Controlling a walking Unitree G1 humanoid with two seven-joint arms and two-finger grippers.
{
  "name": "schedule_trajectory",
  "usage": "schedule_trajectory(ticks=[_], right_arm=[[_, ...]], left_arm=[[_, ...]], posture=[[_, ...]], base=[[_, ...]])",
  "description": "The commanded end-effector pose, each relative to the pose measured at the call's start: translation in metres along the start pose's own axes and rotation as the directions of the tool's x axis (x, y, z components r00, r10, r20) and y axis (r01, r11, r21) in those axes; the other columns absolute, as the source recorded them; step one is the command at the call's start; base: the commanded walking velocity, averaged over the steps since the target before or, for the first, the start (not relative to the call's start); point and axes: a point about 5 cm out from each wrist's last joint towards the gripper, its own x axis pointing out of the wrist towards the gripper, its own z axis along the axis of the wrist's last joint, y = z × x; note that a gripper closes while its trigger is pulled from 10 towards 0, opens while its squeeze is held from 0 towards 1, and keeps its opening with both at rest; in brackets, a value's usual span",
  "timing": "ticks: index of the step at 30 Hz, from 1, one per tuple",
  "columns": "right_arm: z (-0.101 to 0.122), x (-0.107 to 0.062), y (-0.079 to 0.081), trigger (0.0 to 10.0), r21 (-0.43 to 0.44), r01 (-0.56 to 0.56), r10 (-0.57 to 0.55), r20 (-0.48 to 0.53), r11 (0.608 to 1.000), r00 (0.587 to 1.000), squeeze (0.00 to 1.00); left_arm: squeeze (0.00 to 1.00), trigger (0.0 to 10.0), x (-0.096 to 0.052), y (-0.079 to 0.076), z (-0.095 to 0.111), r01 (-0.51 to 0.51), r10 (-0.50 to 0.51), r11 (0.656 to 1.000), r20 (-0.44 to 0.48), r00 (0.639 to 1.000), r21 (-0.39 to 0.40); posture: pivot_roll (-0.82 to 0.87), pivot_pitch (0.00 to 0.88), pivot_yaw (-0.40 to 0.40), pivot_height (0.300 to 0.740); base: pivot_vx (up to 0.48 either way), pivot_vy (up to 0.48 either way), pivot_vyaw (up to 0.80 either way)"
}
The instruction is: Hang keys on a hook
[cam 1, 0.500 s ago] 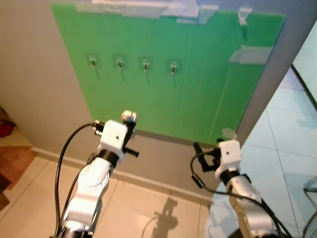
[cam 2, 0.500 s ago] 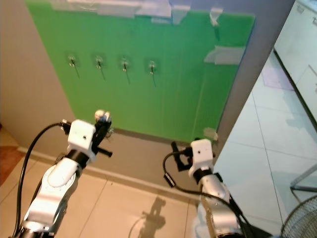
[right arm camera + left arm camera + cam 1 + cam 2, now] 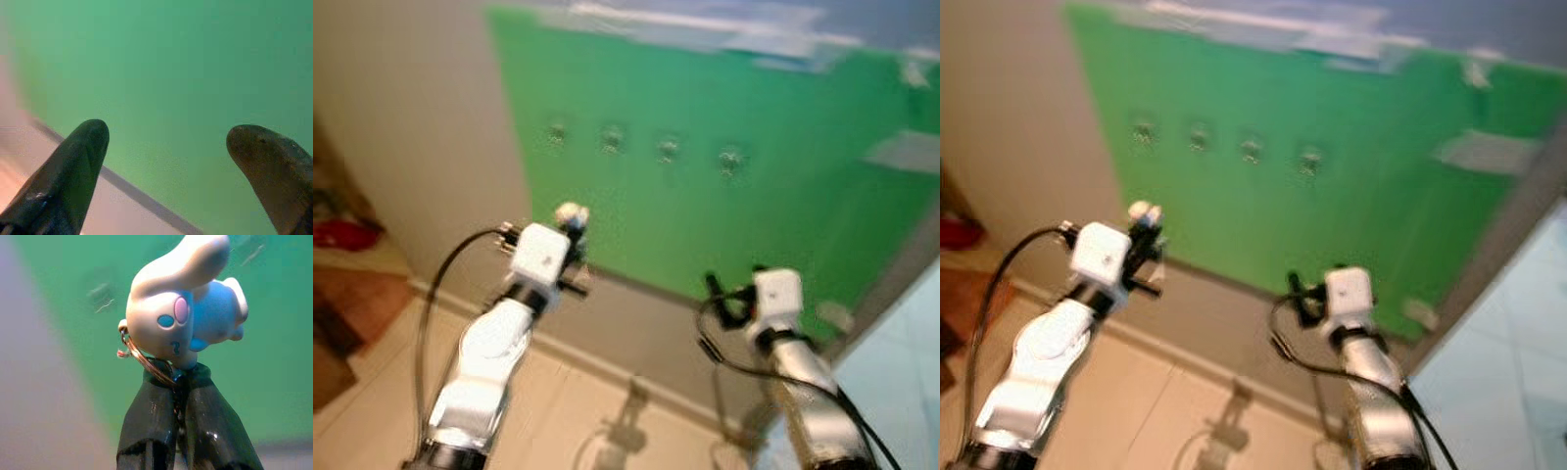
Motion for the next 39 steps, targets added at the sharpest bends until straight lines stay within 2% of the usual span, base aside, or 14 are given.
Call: schedule_trajectory(ticks=[1, 2, 4, 7, 10, 12, 17, 18, 23, 26, 30, 36, 37, 39], right_arm=[[0.004, -0.002, -0.012, 10.0, -0.032, 0.016, -0.016, -0.015, 0.999, 1.000, 0.00], [0.004, -0.002, -0.012, 10.0, -0.032, 0.016, -0.016, -0.015, 0.999, 1.000, 0.00], [0.018, 0.004, -0.012, 10.0, -0.024, -0.032, 0.032, 0.017, 0.999, 0.999, 0.00], [0.036, 0.012, -0.007, 10.0, 0.027, -0.130, 0.128, 0.050, 0.991, 0.990, 0.00], [0.048, 0.018, -0.005, 10.0, 0.032, -0.176, 0.174, 0.072, 0.984, 0.982, 0.00], [0.064, 0.022, -0.007, 10.0, -0.008, -0.214, 0.213, 0.105, 0.977, 0.971, 0.00], [0.076, 0.024, -0.012, 10.0, -0.036, -0.256, 0.258, 0.111, 0.966, 0.960, 0.00], [0.081, 0.022, -0.014, 10.0, -0.039, -0.284, 0.287, 0.109, 0.958, 0.952, 0.00], [0.085, 0.019, -0.012, 10.0, 0.036, -0.354, 0.350, 0.097, 0.934, 0.932, 0.00], [0.084, 0.018, -0.010, 10.0, 0.076, -0.396, 0.392, 0.061, 0.915, 0.918, 0.00], [0.091, 0.017, -0.010, 10.0, 0.134, -0.451, 0.445, 0.068, 0.883, 0.893, 0.00], [0.095, 0.016, -0.010, 10.0, 0.149, -0.499, 0.497, 0.054, 0.854, 0.866, 0.00], [0.095, 0.016, -0.009, 10.0, 0.149, -0.518, 0.517, 0.045, 0.842, 0.855, 0.00], [0.094, 0.016, -0.007, 10.0, 0.154, -0.530, 0.531, 0.040, 0.834, 0.846, 0.00]], left_arm=[[0.00, 0.0, 0.006, -0.010, 0.008, 0.034, -0.034, 0.999, 0.020, 0.999, 0.020], [0.00, 0.0, 0.006, -0.010, 0.008, 0.034, -0.034, 0.999, 0.020, 0.999, 0.020], [0.00, 0.0, 0.008, -0.012, 0.004, 0.063, -0.062, 0.996, -0.006, 0.998, 0.056], [0.00, 0.0, 0.009, -0.015, 0.001, 0.101, -0.100, 0.995, -0.019, 0.995, 0.018], [0.00, 0.0, 0.010, -0.014, 0.001, 0.112, -0.112, 0.994, -0.024, 0.993, 0.010], [0.00, 0.0, 0.011, -0.014, -0.001, 0.135, -0.135, 0.991, -0.044, 0.990, -0.001], [0.00, 0.0, 0.014, -0.011, -0.007, 0.160, -0.160, 0.987, -0.082, 0.984, -0.002], [0.00, 0.0, 0.016, -0.008, -0.009, 0.166, -0.168, 0.986, -0.097, 0.981, -0.026], [0.00, 0.0, 0.023, -0.005, -0.012, 0.188, -0.187, 0.982, -0.108, 0.976, 0.002], [0.00, 0.0, 0.027, -0.005, -0.013, 0.200, -0.200, 0.980, -0.111, 0.974, -0.008], [0.00, 0.0, 0.032, -0.008, -0.011, 0.235, -0.236, 0.972, -0.099, 0.967, -0.022], [0.00, 0.0, 0.040, -0.008, -0.005, 0.283, -0.282, 0.959, -0.071, 0.957, 0.008], [0.00, 0.0, 0.044, -0.013, -0.001, 0.334, -0.334, 0.942, -0.059, 0.941, 0.000], [0.00, 0.0, 0.046, -0.015, 0.001, 0.357, -0.357, 0.934, -0.053, 0.933, -0.004]], posture=[[-0.03, 0.000, 0.031, 0.740], [-0.03, 0.000, 0.031, 0.740], [-0.03, 0.000, 0.034, 0.740], [-0.03, 0.000, 0.038, 0.740], [-0.03, 0.000, 0.038, 0.740], [-0.03, 0.000, 0.040, 0.740], [-0.03, 0.000, 0.038, 0.740], [-0.03, 0.000, 0.039, 0.740], [-0.04, 0.000, 0.040, 0.740], [-0.05, 0.000, 0.049, 0.740], [-0.05, 0.000, 0.045, 0.740], [-0.04, 0.000, 0.038, 0.740], [-0.04, 0.000, 0.040, 0.740], [-0.04, 0.000, 0.044, 0.740]], base=[[0.000, 0.000, 0.00], [0.000, 0.000, 0.00], [0.000, 0.000, 0.00], [0.000, 0.000, 0.00], [0.000, 0.000, 0.00], [0.000, 0.000, 0.00], [0.000, 0.000, 0.00], [0.000, 0.000, 0.00], [0.000, 0.000, 0.00], [0.000, 0.000, 0.00], [0.000, 0.000, 0.00], [0.000, 0.000, 0.00], [0.000, 0.000, 0.00], [0.000, 0.000, 0.00]])
